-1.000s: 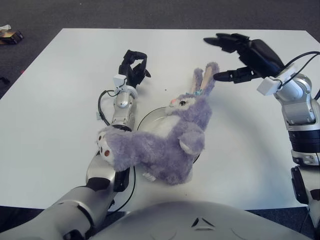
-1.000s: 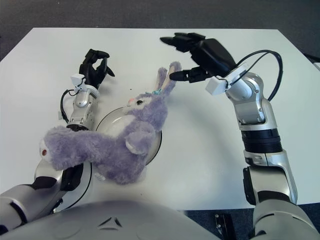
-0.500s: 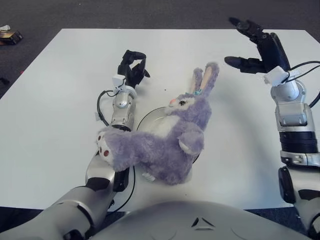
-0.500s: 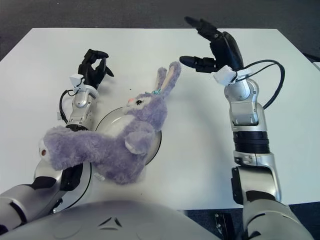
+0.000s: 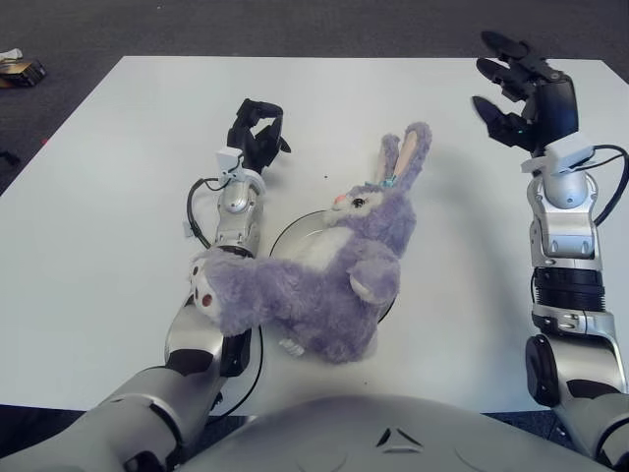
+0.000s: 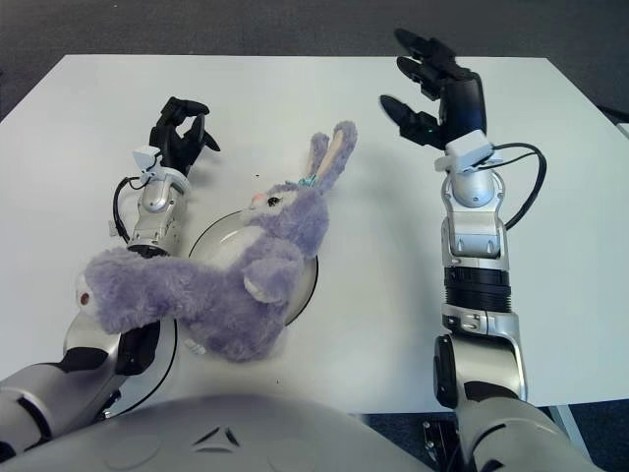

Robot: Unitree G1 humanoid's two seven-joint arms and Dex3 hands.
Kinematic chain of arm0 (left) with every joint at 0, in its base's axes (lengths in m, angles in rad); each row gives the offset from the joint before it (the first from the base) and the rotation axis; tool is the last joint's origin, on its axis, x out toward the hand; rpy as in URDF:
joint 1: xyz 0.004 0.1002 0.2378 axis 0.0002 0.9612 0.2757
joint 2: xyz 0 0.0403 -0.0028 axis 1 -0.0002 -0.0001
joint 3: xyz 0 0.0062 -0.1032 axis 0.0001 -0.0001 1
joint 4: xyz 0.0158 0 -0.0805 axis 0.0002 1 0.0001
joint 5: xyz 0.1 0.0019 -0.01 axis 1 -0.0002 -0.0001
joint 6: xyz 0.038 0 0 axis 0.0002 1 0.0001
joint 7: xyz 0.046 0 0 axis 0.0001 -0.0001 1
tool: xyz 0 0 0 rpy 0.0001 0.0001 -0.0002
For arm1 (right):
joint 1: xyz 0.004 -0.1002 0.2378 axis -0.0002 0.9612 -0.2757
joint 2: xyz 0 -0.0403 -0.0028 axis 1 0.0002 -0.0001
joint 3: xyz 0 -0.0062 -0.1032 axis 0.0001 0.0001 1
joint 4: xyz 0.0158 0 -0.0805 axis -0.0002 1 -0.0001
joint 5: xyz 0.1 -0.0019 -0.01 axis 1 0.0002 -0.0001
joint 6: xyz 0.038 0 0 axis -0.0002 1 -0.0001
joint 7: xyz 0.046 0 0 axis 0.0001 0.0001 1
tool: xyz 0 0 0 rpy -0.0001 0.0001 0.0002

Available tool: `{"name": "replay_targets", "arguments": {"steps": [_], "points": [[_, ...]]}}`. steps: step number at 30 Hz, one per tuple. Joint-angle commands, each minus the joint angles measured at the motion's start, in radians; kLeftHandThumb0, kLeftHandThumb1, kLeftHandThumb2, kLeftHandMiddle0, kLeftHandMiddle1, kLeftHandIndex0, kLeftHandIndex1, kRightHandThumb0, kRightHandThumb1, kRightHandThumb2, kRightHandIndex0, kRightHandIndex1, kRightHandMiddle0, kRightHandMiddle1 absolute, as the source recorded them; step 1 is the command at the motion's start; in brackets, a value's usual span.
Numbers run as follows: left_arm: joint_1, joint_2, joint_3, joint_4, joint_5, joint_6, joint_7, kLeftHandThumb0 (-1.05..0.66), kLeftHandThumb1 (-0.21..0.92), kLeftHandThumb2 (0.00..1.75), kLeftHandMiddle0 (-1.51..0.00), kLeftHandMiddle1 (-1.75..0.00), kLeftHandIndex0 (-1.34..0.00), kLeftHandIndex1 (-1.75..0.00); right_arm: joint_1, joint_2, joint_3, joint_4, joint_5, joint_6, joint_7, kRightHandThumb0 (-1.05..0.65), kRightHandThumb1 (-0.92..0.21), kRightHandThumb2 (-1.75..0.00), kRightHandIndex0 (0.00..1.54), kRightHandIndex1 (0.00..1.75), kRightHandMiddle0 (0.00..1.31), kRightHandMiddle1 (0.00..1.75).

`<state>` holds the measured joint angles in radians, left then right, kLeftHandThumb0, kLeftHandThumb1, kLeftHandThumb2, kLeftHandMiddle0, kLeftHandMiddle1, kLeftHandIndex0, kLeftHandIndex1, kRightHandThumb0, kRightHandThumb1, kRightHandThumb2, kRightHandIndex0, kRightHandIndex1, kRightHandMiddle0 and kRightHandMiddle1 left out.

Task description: Put the doll into the plate.

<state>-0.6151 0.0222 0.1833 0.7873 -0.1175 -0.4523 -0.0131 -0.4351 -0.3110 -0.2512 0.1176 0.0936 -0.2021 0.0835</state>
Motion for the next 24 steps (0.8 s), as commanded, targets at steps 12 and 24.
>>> {"name": "replay_targets", "arguments": {"steps": [12,24], "points": [[-0.016,0.021,0.014,0.065,-0.004,-0.039,-0.020,-0.36,0.92,0.26,-0.86,-1.75,-0.48,-1.46,-0.007,0.053,-0.043,0.222,0.072,-0.086,0.012,-0.34,-0.92,-0.47,1.02,0.17,0.24,1.68],[-0.024,0.031,0.018,0.100,-0.005,-0.056,-0.030,-0.36,0.92,0.27,-0.88,-1.75,-0.47,-1.47,-0.034,0.085,-0.040,0.366,0.058,-0.202,-0.014,-0.34,-0.92,-0.47,0.97,0.50,0.25,1.68]]}}
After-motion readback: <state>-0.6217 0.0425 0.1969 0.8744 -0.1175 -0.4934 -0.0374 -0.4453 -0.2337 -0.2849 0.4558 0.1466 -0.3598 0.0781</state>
